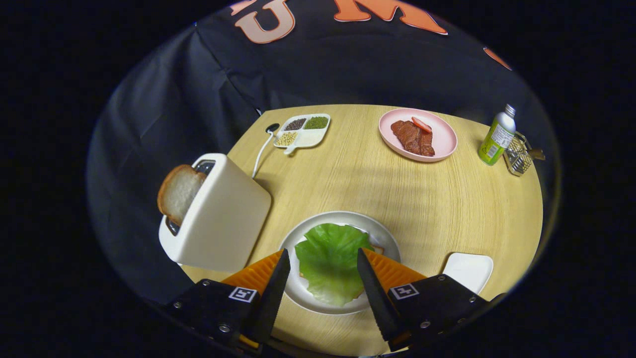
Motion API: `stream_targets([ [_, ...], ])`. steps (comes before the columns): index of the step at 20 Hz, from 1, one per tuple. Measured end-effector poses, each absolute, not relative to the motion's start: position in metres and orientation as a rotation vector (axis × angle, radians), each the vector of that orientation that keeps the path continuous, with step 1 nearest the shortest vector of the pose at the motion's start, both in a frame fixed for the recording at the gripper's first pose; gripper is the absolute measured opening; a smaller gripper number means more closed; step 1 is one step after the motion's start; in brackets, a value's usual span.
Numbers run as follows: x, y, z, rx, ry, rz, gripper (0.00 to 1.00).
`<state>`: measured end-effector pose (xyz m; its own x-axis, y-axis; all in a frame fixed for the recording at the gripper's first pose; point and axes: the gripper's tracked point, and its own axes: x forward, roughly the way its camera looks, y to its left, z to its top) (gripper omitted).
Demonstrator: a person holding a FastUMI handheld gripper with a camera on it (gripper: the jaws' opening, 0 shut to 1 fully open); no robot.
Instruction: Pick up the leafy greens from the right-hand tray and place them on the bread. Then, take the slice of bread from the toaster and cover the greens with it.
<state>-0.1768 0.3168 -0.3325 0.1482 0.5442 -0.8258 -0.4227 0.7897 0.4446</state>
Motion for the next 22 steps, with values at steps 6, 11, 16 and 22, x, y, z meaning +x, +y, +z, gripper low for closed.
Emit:
stream_targets([
  [6, -0.167, 0.374, -0.263, 0.135, 1.178, 0.770, 0.90],
  [11, -0.180, 0.423, -0.239, 0.095, 1.211, 0.827, 0.97],
  [16, -0.181, 0.462, -0.224, 0.054, 1.229, 0.881, 0.97],
  [22, -0.185, 0.492, -0.229, 0.038, 1.332, 0.823, 0.93],
])
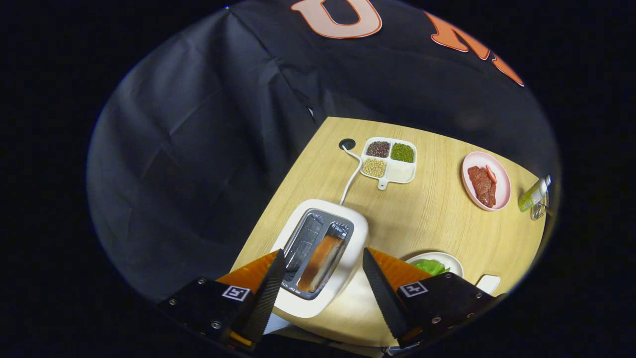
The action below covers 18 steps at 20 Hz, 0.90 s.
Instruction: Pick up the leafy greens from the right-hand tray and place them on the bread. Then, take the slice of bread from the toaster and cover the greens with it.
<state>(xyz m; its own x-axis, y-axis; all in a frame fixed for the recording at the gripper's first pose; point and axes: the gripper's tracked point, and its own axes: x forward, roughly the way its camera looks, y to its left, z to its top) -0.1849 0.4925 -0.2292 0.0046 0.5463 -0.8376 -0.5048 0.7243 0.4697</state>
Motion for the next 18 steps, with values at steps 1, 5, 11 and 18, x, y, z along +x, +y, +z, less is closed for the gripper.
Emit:
stream_targets([
  [1, -0.187, 0.497, -0.234, 0.029, 1.353, 0.819, 0.90],
  [5, -0.197, 0.493, -0.252, -0.056, 1.433, 0.771, 0.75],
  [11, -0.207, 0.499, -0.265, -0.065, 1.506, 0.717, 0.36],
  [18, -0.200, 0.501, -0.253, 0.103, 1.499, 0.730, 0.08],
])
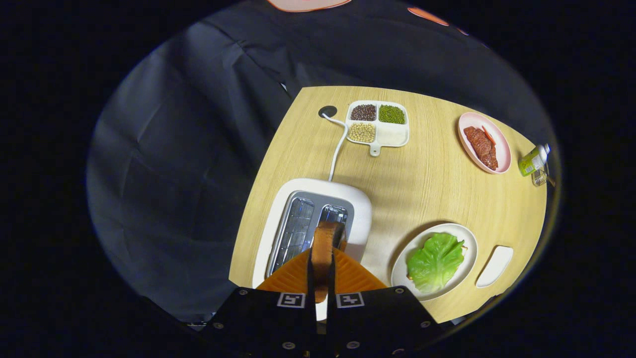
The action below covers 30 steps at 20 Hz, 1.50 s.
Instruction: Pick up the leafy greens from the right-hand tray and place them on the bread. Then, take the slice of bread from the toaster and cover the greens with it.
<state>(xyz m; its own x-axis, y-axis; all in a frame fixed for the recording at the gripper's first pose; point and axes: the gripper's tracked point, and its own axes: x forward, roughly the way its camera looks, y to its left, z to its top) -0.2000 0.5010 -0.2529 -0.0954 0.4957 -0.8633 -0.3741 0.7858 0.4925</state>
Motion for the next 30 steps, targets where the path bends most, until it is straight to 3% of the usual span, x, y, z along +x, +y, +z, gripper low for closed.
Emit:
stream_targets([
  [14, -0.150, 0.405, -0.186, 0.419, 1.346, 0.766, 0.07],
  [22, -0.165, 0.322, -0.252, 0.425, 1.398, 0.697, 0.07],
  [30, -0.189, 0.297, -0.328, 0.472, 1.473, 0.696, 0.07],
])
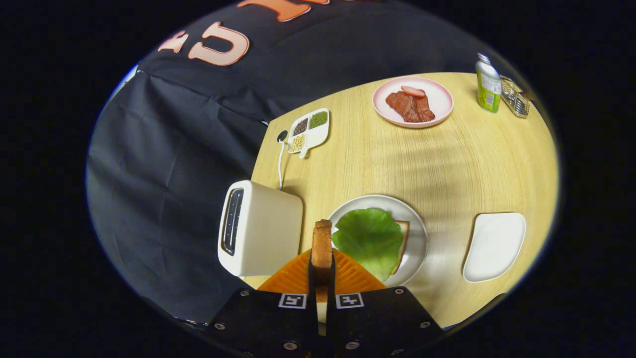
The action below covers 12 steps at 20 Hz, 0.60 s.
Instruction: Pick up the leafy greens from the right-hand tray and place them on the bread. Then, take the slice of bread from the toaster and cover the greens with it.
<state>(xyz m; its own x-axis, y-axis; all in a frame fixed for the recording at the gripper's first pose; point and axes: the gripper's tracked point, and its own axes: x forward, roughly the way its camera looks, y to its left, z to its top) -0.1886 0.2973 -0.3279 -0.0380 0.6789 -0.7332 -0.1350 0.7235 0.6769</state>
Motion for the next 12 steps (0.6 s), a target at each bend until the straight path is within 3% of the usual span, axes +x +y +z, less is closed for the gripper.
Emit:
stream_targets([
  [9, -0.191, 0.281, -0.390, 0.401, 1.481, 0.691, 0.07],
  [12, -0.189, 0.273, -0.401, 0.354, 1.465, 0.683, 0.12],
])
